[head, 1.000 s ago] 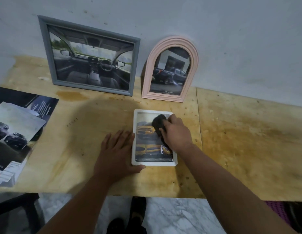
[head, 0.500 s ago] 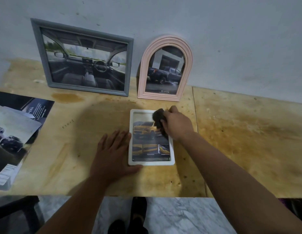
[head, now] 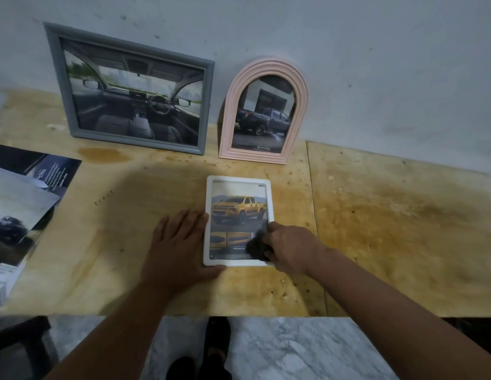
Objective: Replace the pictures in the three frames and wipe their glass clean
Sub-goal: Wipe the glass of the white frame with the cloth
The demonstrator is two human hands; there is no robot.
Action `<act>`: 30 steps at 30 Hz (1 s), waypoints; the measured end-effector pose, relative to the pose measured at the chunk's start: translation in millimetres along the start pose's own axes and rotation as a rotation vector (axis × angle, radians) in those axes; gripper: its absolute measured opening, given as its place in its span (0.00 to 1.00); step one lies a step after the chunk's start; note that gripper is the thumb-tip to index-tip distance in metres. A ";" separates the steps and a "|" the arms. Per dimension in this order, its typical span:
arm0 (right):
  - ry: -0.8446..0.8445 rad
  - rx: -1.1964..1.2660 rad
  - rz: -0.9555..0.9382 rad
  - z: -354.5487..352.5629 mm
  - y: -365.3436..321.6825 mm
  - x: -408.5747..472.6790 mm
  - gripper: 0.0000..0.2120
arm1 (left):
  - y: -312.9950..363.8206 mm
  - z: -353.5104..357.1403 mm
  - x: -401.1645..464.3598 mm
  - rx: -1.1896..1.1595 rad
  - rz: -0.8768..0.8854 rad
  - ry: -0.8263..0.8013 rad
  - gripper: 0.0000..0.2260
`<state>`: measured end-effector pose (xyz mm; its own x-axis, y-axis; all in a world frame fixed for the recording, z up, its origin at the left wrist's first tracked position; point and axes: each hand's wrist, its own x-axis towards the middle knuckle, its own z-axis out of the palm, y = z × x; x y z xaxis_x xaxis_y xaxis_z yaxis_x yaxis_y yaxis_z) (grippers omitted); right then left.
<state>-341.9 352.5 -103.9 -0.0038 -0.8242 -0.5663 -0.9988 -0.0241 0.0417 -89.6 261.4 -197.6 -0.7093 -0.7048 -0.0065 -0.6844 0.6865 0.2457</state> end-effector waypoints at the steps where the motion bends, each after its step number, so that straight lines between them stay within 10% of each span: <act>1: 0.002 0.028 -0.005 2.8 -1.9 -2.2 0.14 | -0.2 -0.1 0.2 -0.002 -0.001 -0.004 0.52; 16: 0.103 0.577 0.085 -37.4 -33.8 42.8 0.11 | -2.5 3.7 -1.7 -0.022 0.028 0.057 0.51; 21: 0.300 0.339 0.505 -48.2 9.3 80.3 0.14 | -0.3 2.8 -0.3 -0.019 0.029 0.029 0.52; 30: 0.358 0.139 0.323 -53.5 -46.4 103.9 0.13 | -2.8 2.7 0.1 -0.027 0.026 0.012 0.52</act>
<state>-293.4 237.8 -120.6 -0.3213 -0.9201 -0.2240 -0.9465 0.3197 0.0444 -88.2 260.0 -200.9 -0.7247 -0.6889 0.0114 -0.6609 0.6997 0.2715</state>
